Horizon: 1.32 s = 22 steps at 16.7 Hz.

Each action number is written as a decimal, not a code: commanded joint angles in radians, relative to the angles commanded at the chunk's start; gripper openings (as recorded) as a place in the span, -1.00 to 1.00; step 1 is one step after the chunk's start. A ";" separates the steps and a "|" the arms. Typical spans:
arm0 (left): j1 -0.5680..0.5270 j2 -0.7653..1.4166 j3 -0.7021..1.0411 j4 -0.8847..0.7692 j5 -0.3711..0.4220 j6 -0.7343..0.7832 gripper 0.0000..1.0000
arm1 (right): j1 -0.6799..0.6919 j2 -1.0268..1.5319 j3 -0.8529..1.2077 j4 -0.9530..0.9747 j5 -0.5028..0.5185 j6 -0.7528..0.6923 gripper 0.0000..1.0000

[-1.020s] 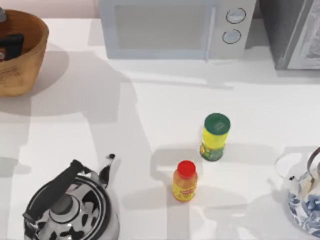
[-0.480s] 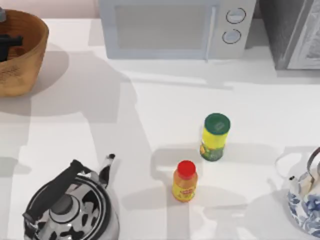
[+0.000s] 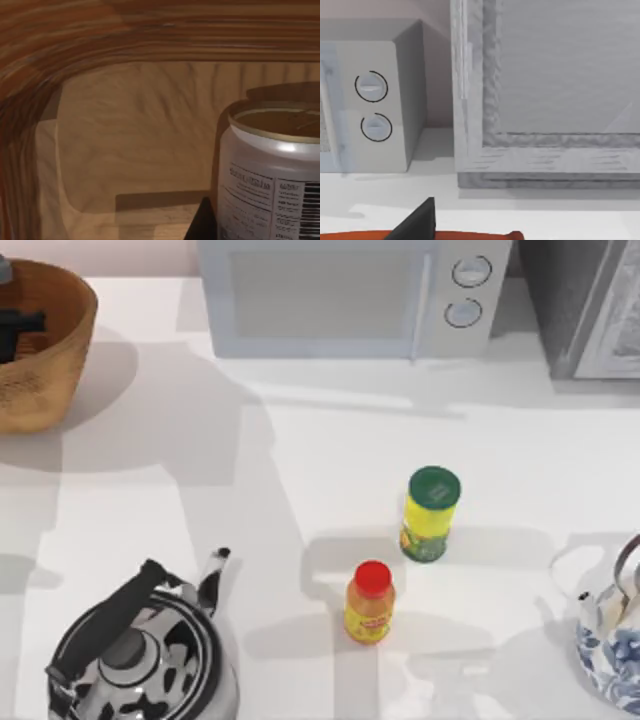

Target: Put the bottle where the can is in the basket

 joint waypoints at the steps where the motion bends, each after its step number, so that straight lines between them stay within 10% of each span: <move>1: 0.000 0.000 0.000 0.000 0.000 0.000 -1.00 | 0.000 0.000 0.000 0.000 0.000 0.000 1.00; 11: 0.027 -0.272 -0.250 0.123 -0.032 -0.005 -1.00 | 0.000 0.000 0.000 0.000 0.000 0.000 1.00; 22: 0.013 -1.463 -1.330 0.780 -0.108 -0.022 -1.00 | 0.000 0.000 0.000 0.000 0.000 0.000 1.00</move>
